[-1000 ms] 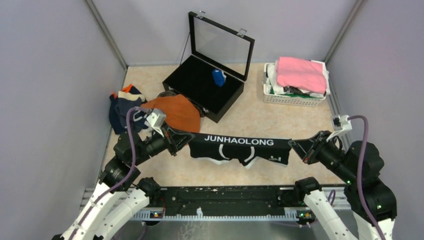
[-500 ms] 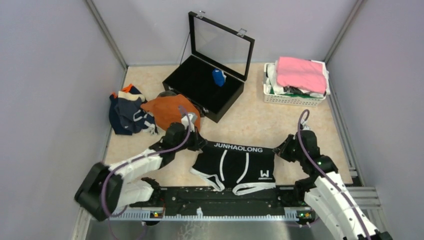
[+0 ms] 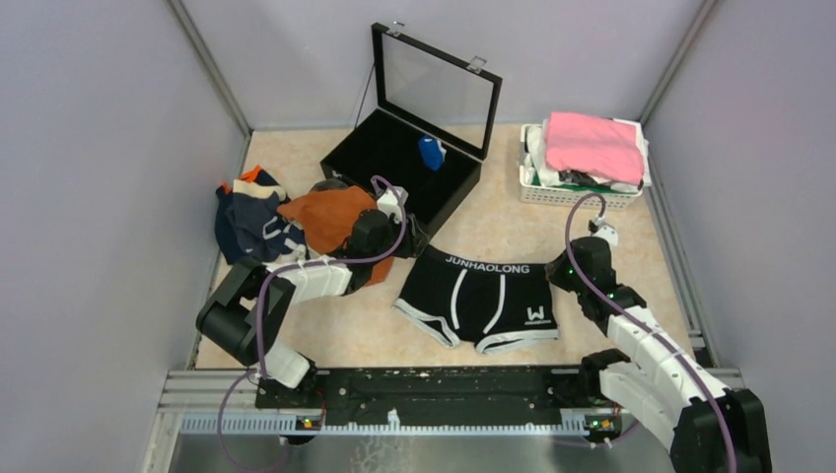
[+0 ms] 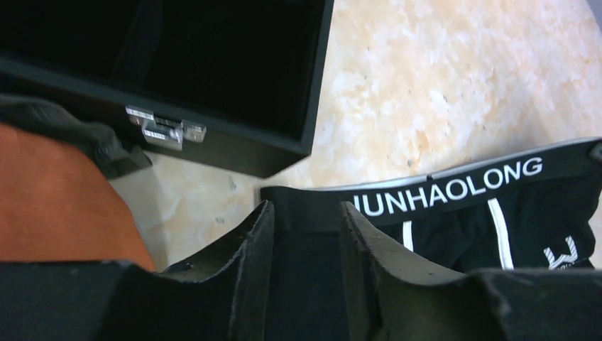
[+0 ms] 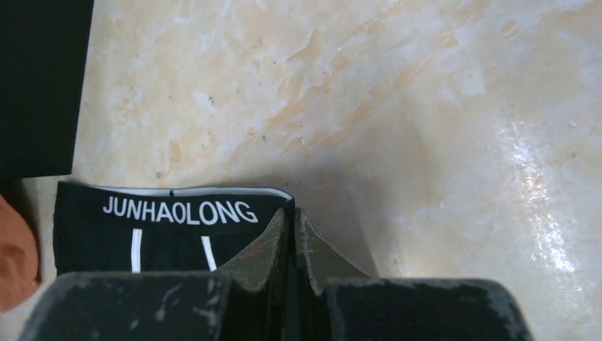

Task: Roll the underwear
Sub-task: Flatten out the underwear at the center of the board.

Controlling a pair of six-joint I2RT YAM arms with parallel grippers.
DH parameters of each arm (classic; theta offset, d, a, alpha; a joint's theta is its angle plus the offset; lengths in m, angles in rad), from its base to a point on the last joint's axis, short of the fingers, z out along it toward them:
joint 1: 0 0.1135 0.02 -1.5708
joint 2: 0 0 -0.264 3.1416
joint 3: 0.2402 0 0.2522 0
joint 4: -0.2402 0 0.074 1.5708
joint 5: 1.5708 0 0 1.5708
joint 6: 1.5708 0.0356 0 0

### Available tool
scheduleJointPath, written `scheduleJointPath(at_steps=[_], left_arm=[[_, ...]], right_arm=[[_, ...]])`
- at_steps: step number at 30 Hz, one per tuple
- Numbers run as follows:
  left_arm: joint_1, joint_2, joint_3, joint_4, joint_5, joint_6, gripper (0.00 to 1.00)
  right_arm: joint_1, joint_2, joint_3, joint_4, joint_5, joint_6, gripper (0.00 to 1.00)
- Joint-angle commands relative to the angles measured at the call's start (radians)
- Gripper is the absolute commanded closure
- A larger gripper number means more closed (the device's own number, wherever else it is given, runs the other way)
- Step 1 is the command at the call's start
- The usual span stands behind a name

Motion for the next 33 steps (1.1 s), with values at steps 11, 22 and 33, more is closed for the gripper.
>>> scheduleJointPath(at_steps=[11,22,33], left_arm=[[0.003,-0.112,0.056,-0.126,-0.094,0.031,0.39],[0.001,-0.239,-0.025,-0.319,-0.069,-0.048,0.38],[-0.031,-0.264,-0.013,-0.396,-0.09,-0.045,0.37]], right_arm=[[-0.005,0.073,0.088,-0.042,0.084,-0.102,0.51],[-0.024,0.283,0.213,-0.18,-0.027,-0.191,0.37],[-0.077,0.436,0.231,-0.115,-0.098,-0.198,0.47]])
